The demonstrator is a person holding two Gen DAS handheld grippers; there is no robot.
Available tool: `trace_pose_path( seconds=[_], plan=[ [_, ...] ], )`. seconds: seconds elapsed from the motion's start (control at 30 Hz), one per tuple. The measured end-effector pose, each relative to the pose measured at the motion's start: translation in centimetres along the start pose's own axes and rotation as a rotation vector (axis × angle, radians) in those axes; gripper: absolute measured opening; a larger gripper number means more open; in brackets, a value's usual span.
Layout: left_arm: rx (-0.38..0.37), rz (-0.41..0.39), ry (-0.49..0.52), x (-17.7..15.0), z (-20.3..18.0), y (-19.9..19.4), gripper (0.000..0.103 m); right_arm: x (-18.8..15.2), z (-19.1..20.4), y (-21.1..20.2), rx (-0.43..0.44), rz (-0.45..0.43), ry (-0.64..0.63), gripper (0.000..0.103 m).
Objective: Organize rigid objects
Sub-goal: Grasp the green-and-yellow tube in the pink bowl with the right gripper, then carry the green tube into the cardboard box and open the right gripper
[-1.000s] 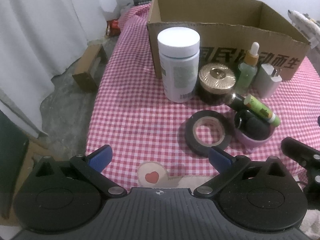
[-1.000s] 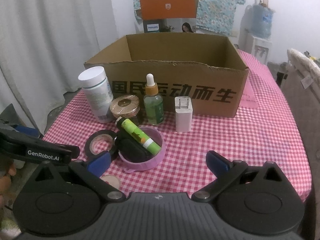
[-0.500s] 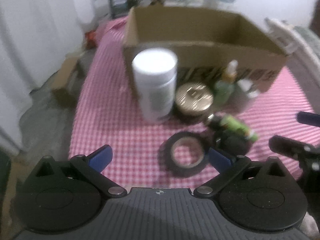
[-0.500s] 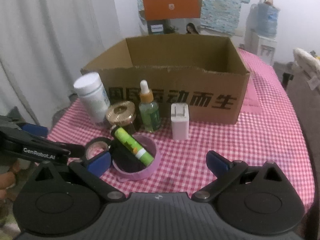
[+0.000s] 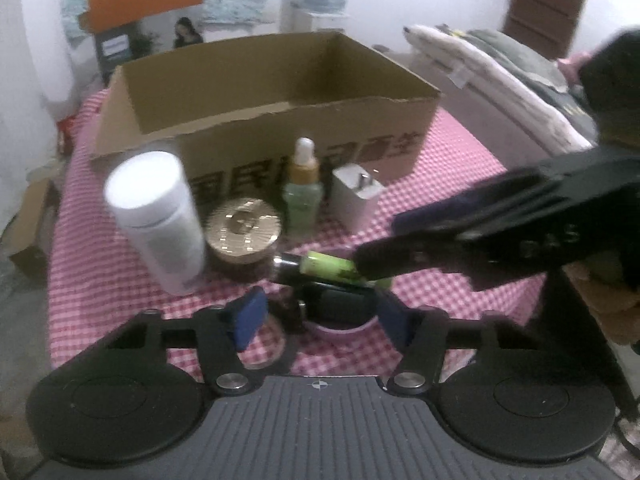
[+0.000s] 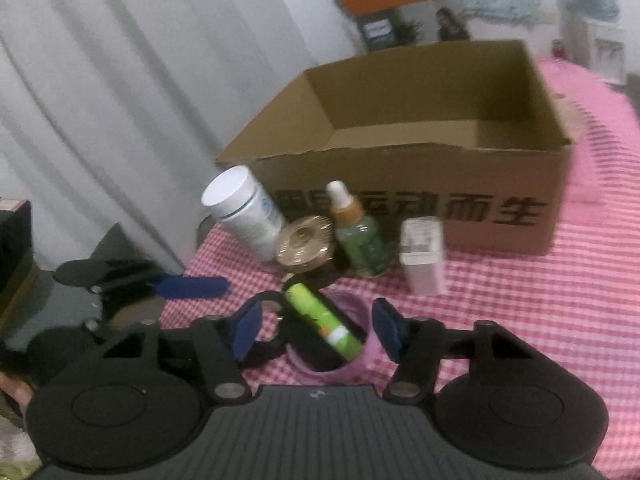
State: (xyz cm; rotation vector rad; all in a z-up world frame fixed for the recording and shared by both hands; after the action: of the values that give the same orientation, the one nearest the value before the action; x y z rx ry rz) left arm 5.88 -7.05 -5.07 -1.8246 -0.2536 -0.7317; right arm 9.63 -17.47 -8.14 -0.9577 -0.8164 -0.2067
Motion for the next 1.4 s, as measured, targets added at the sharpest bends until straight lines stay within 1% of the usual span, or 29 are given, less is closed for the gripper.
trace_pose_path(
  seconds=[0.07, 0.1, 0.13, 0.17, 0.23, 0.27, 0.3, 0.43, 0.67, 0.83, 0.93, 1.0, 1.17, 1.3, 1.4],
  plan=[
    [-0.010, 0.005, 0.008, -0.1, -0.1, 0.3, 0.050, 0.2, 0.1, 0.7, 0.021, 0.015, -0.005, 0.047],
    [-0.018, 0.005, 0.011, 0.0, -0.1, 0.3, 0.046, 0.3, 0.0, 1.0, 0.031, 0.024, -0.001, 0.043],
    [-0.026, 0.006, 0.013, 0.0, -0.2, 0.4, 0.042, 0.3, -0.1, 1.4, 0.035, 0.034, 0.006, 0.036],
    [-0.034, 0.009, 0.013, 0.1, -0.2, 0.5, 0.040, 0.3, -0.3, 1.7, 0.034, 0.044, 0.015, 0.030],
    [-0.051, 0.016, 0.012, 0.1, -0.2, 0.8, 0.034, -0.1, -0.8, 2.3, 0.038, 0.066, 0.045, 0.026],
    [-0.055, 0.020, 0.013, 0.2, -0.3, 0.9, 0.032, -0.2, -0.9, 2.4, 0.046, 0.073, 0.061, 0.023],
    [-0.056, 0.023, 0.016, 0.3, -0.3, 1.1, 0.031, -0.4, -1.1, 2.5, 0.053, 0.077, 0.078, 0.022],
    [-0.069, 0.035, 0.026, 0.5, -0.5, 1.7, 0.030, -0.6, -1.5, 2.5, 0.059, 0.087, 0.101, 0.021],
    [-0.061, 0.059, 0.031, 0.4, -0.8, 3.0, 0.030, -0.6, -1.2, 4.0, 0.046, 0.131, 0.061, 0.021],
    [-0.060, 0.054, 0.034, 0.3, -0.9, 3.3, 0.031, -0.6, -1.5, 4.4, 0.007, 0.136, 0.048, 0.020],
    [-0.050, 0.045, 0.048, 0.4, -1.2, 3.5, 0.032, -0.8, -1.8, 4.2, 0.014, 0.110, 0.075, 0.017],
    [-0.043, 0.042, 0.054, 0.4, -1.3, 3.6, 0.032, -0.9, -1.9, 3.7, 0.023, 0.090, 0.097, 0.016],
    [-0.027, 0.016, 0.081, 0.6, -1.8, 3.6, 0.031, -0.9, -1.9, 2.7, 0.010, 0.040, 0.111, 0.016],
    [-0.017, -0.023, 0.099, 1.1, -2.2, 2.8, 0.031, 0.0, -1.0, 1.6, 0.003, -0.003, 0.086, 0.016],
    [-0.015, -0.073, 0.104, 1.9, -2.4, 1.3, 0.031, 1.2, 0.1, 0.8, -0.004, -0.033, 0.051, 0.016]
  ],
)
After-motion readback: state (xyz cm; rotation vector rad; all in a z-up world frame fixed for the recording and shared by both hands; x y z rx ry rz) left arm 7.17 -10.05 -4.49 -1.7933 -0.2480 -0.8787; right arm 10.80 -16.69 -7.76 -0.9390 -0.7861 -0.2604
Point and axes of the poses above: each gripper's, at about its wrist camera, not at the fingertips, and y roughly the way its jaws point, z to its left, x to its top, the point moved 6 cm from there along y, roughly the way its jaws point, and after that the axes turned 11 degrees about -y, right-handed, at the moved point
